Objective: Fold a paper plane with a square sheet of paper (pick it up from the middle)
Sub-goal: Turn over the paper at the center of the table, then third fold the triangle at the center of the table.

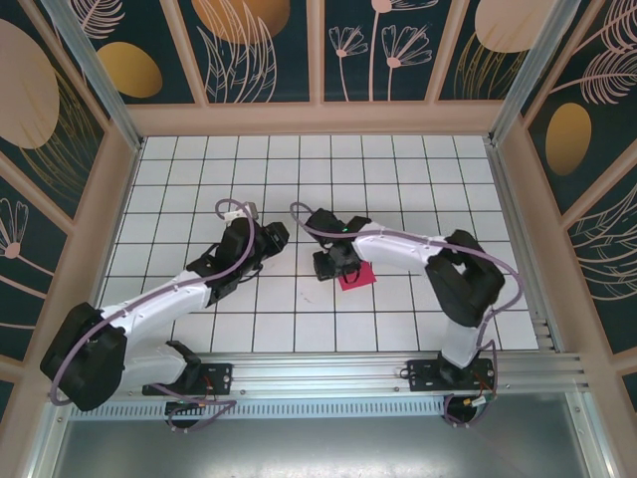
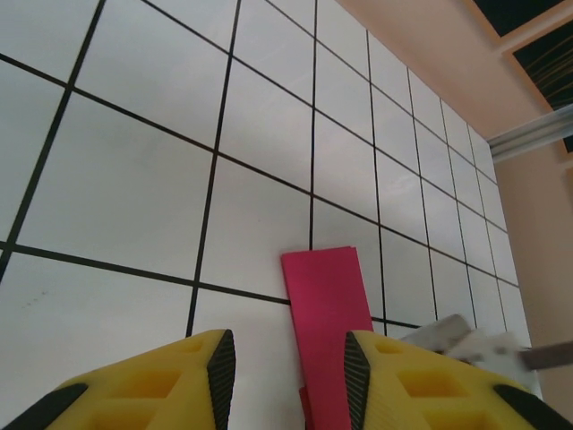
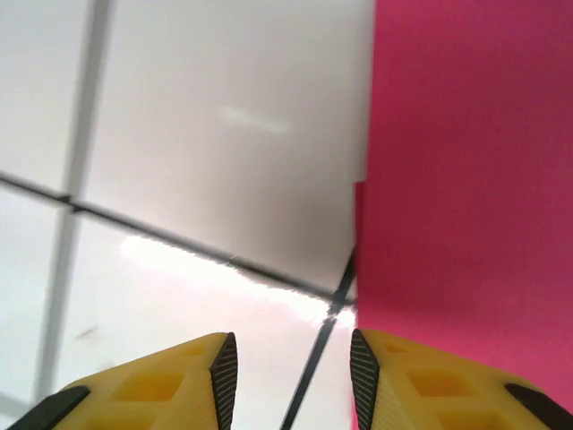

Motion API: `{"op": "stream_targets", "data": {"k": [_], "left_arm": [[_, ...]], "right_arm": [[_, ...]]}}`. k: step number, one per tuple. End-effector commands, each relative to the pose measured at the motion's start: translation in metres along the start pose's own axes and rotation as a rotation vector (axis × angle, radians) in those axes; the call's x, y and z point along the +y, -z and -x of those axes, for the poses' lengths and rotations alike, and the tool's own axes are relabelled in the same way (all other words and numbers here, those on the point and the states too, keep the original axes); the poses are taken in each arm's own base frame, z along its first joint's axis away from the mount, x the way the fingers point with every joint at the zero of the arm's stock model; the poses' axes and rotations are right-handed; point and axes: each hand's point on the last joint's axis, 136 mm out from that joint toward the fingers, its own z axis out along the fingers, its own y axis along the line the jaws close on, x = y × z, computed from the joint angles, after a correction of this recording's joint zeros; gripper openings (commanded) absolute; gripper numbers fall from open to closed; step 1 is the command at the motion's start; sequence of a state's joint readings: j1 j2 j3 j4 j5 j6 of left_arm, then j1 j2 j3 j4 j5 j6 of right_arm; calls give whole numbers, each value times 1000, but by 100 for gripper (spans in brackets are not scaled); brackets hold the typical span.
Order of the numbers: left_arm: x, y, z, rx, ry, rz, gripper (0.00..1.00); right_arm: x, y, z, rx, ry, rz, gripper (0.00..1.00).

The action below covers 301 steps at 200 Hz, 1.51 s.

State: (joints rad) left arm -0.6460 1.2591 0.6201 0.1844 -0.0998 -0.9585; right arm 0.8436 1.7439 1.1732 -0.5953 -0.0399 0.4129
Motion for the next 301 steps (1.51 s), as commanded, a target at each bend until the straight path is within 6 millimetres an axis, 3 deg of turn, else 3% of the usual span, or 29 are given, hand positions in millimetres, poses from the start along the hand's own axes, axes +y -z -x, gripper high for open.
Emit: {"op": "stream_targets", "data": {"k": [1, 33, 61, 75, 87, 124, 167, 221, 264, 301], "left_arm": [[-23, -15, -12, 94, -25, -90, 37], [-53, -49, -51, 269, -58, -166, 28], [-74, -77, -85, 381, -81, -185, 24], [-63, -94, -105, 432, -93, -134, 21], [-70, -103, -108, 441, -97, -134, 19], [-52, -120, -121, 468, -111, -65, 17], [-34, -130, -133, 499, -126, -11, 13], [-19, -130, -142, 519, -139, 18, 12], [-19, -128, -145, 531, -150, -5, 13], [-18, -127, -145, 535, -162, -4, 12]], "right_arm": [[4, 42, 21, -117, -49, 225, 43], [-65, 60, 29, -223, -200, 329, 43], [-102, 55, 37, -271, -273, 440, 42], [-111, 46, 43, -268, -279, 447, 42], [-114, 35, 45, -243, -280, 446, 42], [-121, 8, 40, -184, -302, 426, 42], [-118, -9, 23, -121, -287, 424, 42], [-108, -19, 9, -66, -259, 435, 41], [-105, -26, -5, -30, -264, 447, 40], [-104, -21, -7, -42, -259, 455, 38]]}}
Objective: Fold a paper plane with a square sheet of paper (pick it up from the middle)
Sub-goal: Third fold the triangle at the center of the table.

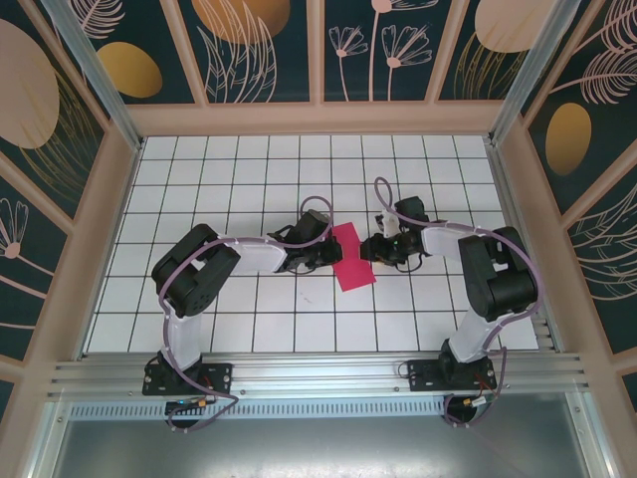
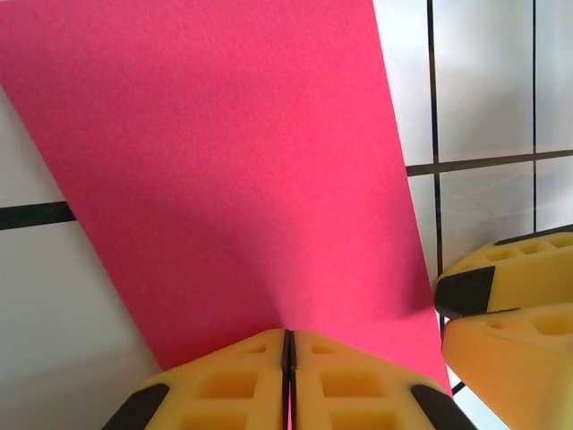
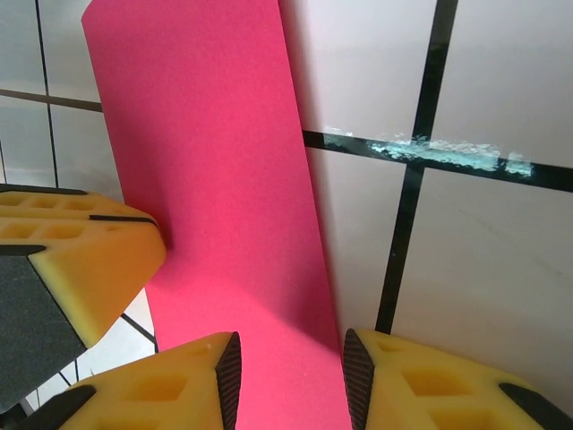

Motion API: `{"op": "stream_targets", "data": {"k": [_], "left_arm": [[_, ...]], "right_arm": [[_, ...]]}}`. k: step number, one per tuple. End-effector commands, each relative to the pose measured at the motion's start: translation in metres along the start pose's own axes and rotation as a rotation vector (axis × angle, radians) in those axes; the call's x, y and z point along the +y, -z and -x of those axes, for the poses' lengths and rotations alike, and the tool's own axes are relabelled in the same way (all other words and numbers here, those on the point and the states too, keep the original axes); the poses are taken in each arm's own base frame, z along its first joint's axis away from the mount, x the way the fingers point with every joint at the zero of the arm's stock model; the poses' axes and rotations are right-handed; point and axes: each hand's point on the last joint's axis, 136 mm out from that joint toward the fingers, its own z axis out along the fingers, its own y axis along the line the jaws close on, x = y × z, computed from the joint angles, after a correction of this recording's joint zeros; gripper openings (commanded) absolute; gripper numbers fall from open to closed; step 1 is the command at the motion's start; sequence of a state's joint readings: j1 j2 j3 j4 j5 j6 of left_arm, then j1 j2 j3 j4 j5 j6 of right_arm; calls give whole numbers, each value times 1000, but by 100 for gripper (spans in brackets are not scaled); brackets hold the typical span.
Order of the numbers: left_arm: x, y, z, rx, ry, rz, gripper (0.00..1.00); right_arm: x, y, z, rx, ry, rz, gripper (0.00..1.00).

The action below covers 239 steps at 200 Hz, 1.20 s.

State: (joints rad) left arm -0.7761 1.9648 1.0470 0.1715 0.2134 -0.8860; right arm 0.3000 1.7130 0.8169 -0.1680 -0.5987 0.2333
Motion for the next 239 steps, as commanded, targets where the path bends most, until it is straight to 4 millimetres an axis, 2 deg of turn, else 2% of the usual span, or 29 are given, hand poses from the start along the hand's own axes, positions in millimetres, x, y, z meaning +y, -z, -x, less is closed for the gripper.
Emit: {"op": "stream_targets", "data": {"k": [1, 19, 70, 121, 173, 204, 239], "left_arm": [[8, -4, -7, 27, -23, 11, 12], [10, -5, -10, 37, -26, 14, 12], [10, -7, -12, 46, -36, 11, 12], [10, -7, -13, 53, -44, 9, 11], [10, -7, -12, 51, -45, 5, 11], [-1, 5, -4, 12, -97, -18, 16], [-18, 36, 9, -90, -212, -21, 26]], "right_arm": [[2, -3, -20, 54, 4, 31, 38], [14, -2, -24, 64, 10, 93, 37], [25, 6, -24, 47, 9, 134, 36], [26, 6, -27, 40, -27, 154, 35], [23, 5, -25, 16, -81, 151, 28], [25, 6, -20, 8, -123, 155, 17], [22, 5, -19, 9, -158, 141, 5]]}}
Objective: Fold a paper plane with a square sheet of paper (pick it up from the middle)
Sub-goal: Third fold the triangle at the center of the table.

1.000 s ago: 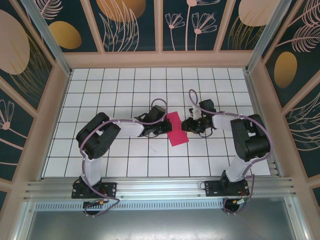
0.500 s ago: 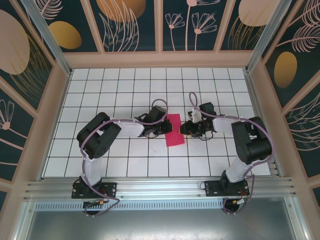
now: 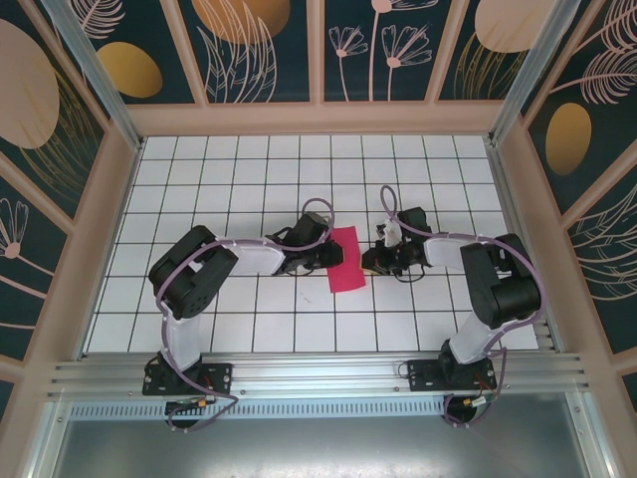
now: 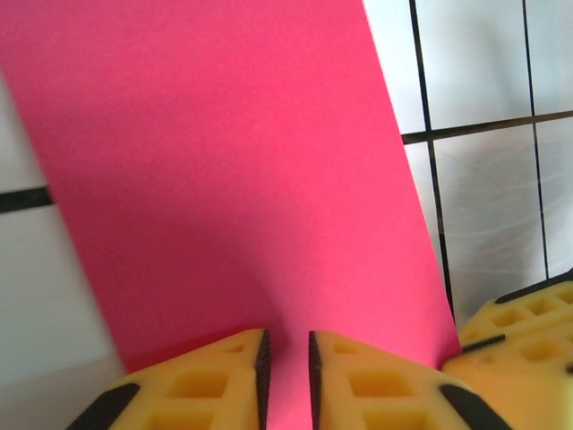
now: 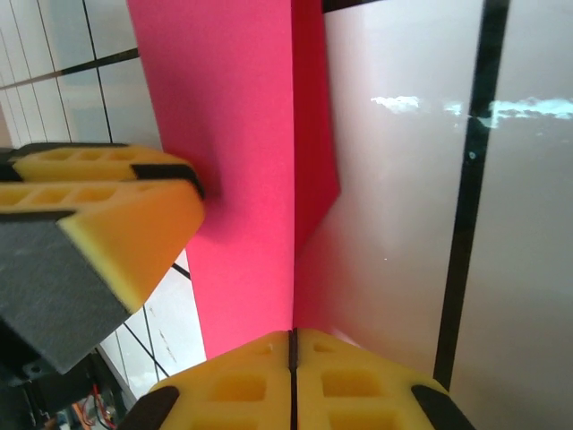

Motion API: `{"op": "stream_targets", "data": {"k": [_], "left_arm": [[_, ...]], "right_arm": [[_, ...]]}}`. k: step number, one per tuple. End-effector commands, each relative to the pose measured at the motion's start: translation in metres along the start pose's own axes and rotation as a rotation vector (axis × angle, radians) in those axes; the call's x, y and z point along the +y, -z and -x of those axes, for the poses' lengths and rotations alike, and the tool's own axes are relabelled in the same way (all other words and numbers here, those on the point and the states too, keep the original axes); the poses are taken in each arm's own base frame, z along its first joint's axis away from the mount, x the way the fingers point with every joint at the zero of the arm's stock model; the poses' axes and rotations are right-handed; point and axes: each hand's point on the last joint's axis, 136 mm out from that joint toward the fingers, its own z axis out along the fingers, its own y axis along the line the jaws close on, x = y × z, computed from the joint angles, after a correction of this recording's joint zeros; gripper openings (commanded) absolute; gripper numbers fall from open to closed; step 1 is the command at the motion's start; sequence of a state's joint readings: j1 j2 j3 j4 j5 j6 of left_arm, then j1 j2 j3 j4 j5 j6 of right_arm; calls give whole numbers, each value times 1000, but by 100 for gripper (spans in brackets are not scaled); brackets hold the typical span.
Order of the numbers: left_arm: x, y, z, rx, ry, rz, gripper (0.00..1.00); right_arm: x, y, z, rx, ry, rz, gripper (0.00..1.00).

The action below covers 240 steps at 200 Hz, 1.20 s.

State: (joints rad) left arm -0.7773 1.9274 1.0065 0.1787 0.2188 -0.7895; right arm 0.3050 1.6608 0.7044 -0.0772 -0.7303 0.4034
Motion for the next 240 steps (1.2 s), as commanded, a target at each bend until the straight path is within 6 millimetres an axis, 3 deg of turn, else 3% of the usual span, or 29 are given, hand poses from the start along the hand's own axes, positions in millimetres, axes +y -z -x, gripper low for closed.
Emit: {"op": "stream_targets", "data": {"k": [1, 53, 72, 79, 112, 122, 142, 179, 240], "left_arm": [[-19, 29, 16, -95, -120, -10, 27], [-48, 43, -24, -115, -439, 85, 40], [-42, 35, -44, -89, -539, 165, 46], [-54, 33, -44, -98, -573, 166, 47], [-60, 17, -67, -83, -689, 259, 54], [-62, 15, -70, -98, -712, 281, 60], [-67, 12, -69, -124, -730, 295, 62], [-64, 12, -59, -169, -751, 367, 62], [-65, 0, -65, -141, -782, 364, 62]], "right_arm": [[6, 3, 6, -24, -10, 12, 5], [9, 4, 9, -33, -38, 19, 1], [11, 4, 9, -30, -46, 23, 1], [10, 5, 10, -34, -48, 22, 1], [13, 5, 10, -30, -65, 33, 0], [15, 6, 10, -30, -71, 42, 0], [17, 7, 10, -31, -77, 50, 0], [19, 7, 11, -31, -80, 58, 0], [22, 8, 15, -31, -82, 67, 1]]}}
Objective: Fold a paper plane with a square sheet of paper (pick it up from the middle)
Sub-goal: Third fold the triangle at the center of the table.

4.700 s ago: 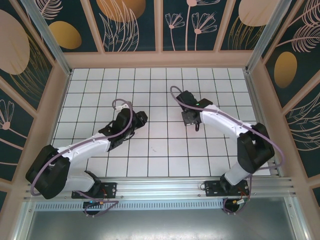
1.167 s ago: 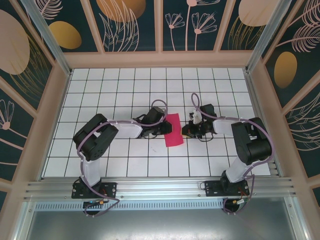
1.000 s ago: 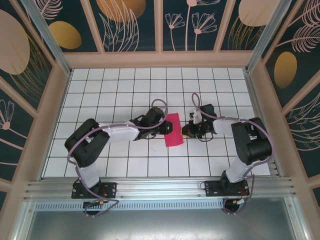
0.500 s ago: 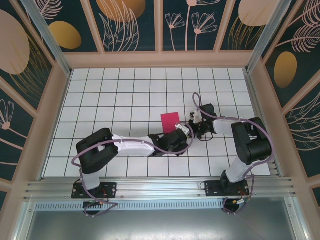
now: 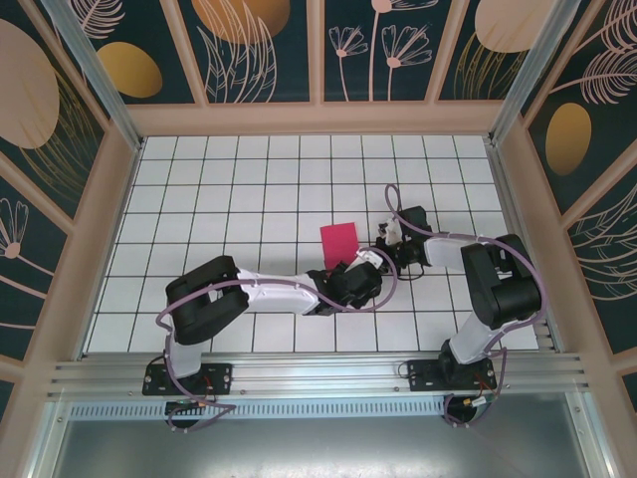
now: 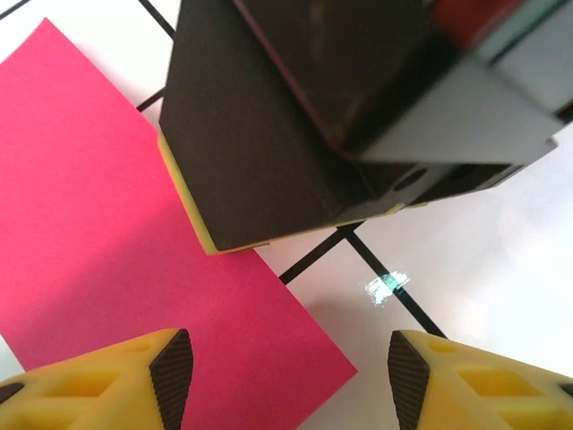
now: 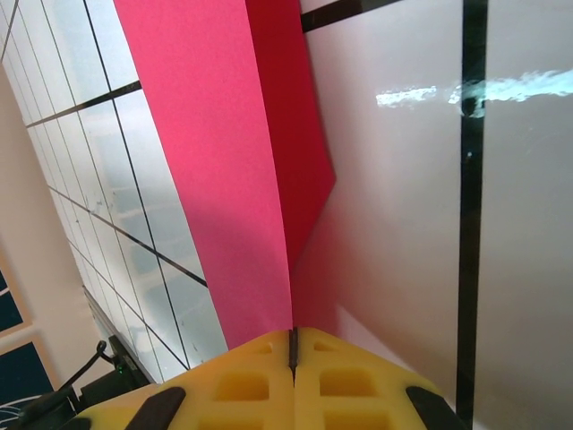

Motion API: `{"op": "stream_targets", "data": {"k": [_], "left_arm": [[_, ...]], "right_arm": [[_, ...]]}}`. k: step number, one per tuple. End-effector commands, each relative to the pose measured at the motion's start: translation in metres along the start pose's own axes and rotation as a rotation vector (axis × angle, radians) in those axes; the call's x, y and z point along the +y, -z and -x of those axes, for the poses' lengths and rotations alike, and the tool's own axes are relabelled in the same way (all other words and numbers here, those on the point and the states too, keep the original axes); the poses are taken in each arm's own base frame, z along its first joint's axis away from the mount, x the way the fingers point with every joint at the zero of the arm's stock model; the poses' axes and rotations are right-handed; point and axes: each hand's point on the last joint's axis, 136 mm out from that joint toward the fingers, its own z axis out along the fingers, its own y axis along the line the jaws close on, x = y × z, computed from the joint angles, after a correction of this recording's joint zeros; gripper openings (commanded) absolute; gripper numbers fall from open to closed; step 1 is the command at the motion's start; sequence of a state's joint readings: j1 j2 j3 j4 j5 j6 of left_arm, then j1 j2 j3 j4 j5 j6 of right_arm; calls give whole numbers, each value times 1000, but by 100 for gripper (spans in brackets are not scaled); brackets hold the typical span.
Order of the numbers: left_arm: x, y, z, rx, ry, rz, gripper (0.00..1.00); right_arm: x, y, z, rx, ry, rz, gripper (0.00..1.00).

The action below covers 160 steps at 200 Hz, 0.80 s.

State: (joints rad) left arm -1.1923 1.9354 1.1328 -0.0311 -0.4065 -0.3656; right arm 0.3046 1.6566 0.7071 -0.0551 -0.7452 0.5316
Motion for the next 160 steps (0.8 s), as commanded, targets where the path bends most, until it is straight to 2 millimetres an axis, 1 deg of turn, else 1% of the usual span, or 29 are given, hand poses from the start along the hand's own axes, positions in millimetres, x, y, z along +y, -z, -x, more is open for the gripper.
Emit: {"op": "stream_targets", "data": {"k": [1, 21, 37, 61, 105, 135, 146, 160], "left_arm": [[-1, -4, 0, 7, -39, 25, 62], [3, -4, 1, 1, -33, 43, 56], [6, -1, 3, -12, -22, 60, 46], [10, 2, 7, -32, -6, 77, 25], [13, 5, 12, -59, 9, 82, 0], [13, 12, 13, -84, 49, 55, 0], [14, 13, 11, -84, 59, 37, 0], [13, 14, 10, -85, 78, -3, 0]], "right_arm": [[17, 6, 9, -17, 27, 44, 1], [18, 6, 9, -17, 29, 44, 1], [18, 7, 8, -18, 31, 42, 1], [17, 7, 9, -19, 35, 37, 2], [16, 9, 9, -25, 42, 31, 6], [16, 13, 13, -38, 51, 18, 8], [17, 16, 13, -36, 64, 12, 15], [17, 23, 19, -62, 74, -2, 23]]}}
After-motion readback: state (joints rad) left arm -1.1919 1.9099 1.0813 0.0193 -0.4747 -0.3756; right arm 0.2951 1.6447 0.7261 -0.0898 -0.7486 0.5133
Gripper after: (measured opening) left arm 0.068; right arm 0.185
